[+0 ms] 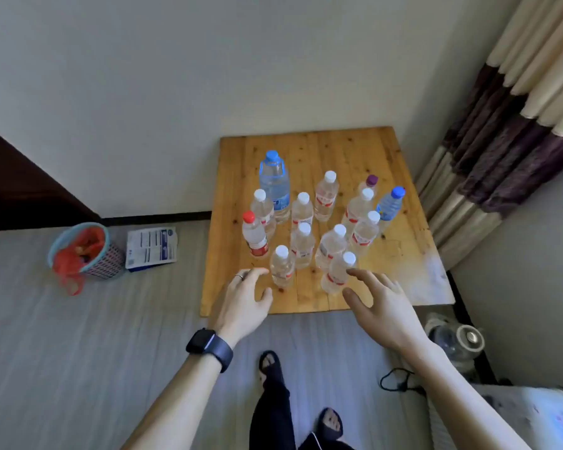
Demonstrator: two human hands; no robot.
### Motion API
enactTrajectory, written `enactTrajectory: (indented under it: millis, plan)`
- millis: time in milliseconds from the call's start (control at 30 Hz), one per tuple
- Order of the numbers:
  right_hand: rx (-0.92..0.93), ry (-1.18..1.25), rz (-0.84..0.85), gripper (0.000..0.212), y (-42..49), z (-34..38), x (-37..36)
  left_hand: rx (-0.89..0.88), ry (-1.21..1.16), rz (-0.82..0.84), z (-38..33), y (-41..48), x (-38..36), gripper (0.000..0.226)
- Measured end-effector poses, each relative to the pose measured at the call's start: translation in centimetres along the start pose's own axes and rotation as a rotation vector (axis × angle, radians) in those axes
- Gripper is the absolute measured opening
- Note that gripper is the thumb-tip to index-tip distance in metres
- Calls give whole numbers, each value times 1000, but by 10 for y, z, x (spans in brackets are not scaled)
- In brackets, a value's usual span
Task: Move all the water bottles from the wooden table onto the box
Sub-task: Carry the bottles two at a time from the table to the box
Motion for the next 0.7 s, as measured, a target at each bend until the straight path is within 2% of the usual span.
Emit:
enactTrajectory:
  millis: [300, 400, 533, 633, 700]
  plan:
    - [-238, -39, -24, 59, 72, 2, -23, -36, -126, 94, -1, 115, -30, 57]
    - [-330, -90, -40, 58, 90, -7, -26, -82, 156, 100, -3, 142, -51, 57]
    - [-391, -126, 49, 48, 103, -27, -43, -172, 486, 192, -3, 149, -72, 44]
    - [-407, -173, 96, 35, 114, -39, -57, -197, 502, 199, 9, 150, -86, 30]
    - [-358, -203, 86, 30, 116, -43, -65, -220, 517, 176, 17, 149, -93, 30]
Point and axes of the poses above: each hand's wrist, its own y-axis towards the middle knuckle, its own x-axis out of the back of the hand, z = x × y, the point moved 5 cm from there along y, towards the middle knuckle, and after that the axes turned 1 degree about -x, right-handed, at the moved point
